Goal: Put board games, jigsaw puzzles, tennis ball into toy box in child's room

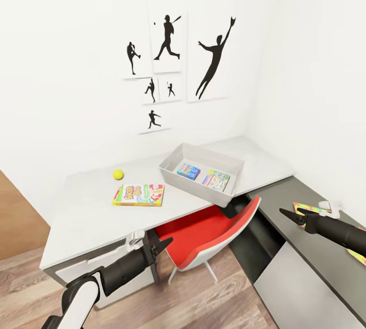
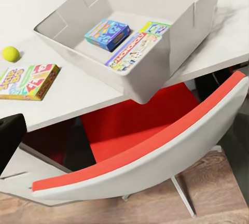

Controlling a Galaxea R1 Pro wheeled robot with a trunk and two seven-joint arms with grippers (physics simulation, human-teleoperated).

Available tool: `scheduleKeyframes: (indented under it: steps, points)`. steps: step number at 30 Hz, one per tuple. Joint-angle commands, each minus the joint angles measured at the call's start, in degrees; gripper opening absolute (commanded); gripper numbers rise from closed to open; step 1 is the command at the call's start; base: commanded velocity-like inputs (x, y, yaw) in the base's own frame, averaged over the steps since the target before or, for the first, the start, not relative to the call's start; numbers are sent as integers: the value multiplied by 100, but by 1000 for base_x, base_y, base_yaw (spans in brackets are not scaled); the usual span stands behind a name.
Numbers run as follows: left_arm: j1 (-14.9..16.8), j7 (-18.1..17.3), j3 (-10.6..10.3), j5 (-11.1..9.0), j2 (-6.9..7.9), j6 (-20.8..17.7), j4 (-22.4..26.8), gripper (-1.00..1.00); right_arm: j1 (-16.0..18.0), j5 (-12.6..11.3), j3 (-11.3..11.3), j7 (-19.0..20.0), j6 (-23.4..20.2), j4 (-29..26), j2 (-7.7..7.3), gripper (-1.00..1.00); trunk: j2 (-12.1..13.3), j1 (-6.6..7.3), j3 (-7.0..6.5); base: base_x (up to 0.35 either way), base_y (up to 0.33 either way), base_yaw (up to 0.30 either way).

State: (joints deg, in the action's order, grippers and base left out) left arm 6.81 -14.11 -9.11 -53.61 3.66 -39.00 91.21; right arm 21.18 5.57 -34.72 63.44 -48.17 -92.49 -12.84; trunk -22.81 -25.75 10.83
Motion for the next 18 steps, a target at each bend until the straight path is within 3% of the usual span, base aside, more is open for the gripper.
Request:
scheduleKeyframes:
  steps: [1,18]
  points:
    - [5,-2,-1,-15,3,-21,2,100,9,58,-9,59,-31,-6,1,100,-11,-4,2,0,28,0]
    - [5,3,-2,-10,3,-20,-6,100,9,58,-9,60,-27,-6,1,100,-11,-4,-160,0,17,0]
